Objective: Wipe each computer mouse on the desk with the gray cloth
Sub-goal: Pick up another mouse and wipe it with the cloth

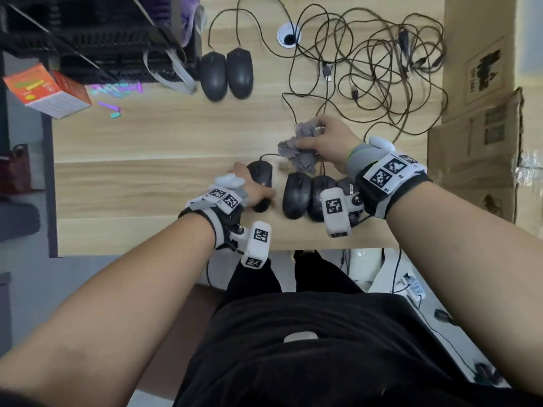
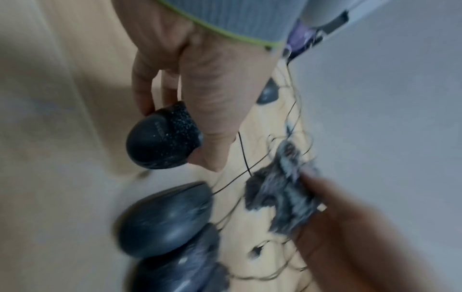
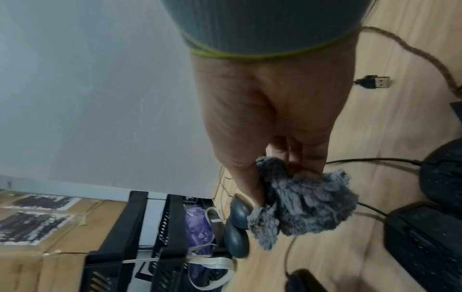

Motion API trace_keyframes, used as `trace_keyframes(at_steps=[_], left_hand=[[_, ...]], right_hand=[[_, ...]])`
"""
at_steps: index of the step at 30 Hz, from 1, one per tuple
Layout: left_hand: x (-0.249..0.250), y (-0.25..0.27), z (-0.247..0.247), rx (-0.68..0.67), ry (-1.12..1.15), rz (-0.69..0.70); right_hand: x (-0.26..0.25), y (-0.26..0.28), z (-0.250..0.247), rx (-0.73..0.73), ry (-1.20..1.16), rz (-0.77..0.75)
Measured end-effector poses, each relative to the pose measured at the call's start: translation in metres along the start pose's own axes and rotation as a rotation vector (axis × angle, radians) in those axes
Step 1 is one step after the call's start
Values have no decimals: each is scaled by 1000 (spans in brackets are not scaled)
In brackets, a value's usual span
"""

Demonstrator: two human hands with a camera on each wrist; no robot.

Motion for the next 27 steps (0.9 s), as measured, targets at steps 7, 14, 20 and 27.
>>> trace_keyframes(at_steps=[7, 14, 20, 27], left_hand=[[52, 37, -90, 176, 551, 203], [106, 79, -140, 164, 965, 332], [113, 92, -169, 207, 1072, 400], [108, 96, -183, 152, 1017, 422]], right_hand=[[-66, 59, -8, -109, -171, -211], [-131, 106, -8, -156, -142, -458], [-165, 114, -12, 103, 42, -549], [-208, 135, -19, 345, 167, -683]])
Point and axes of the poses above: each hand's wrist, its own y-axis away from the middle knuckle, its own z-axis out of the palm, x = y × z, the point moved 9 cm from there along -y, towards the middle knuckle, and after that the axes turned 10 degrees about z, right-handed, at the moved point
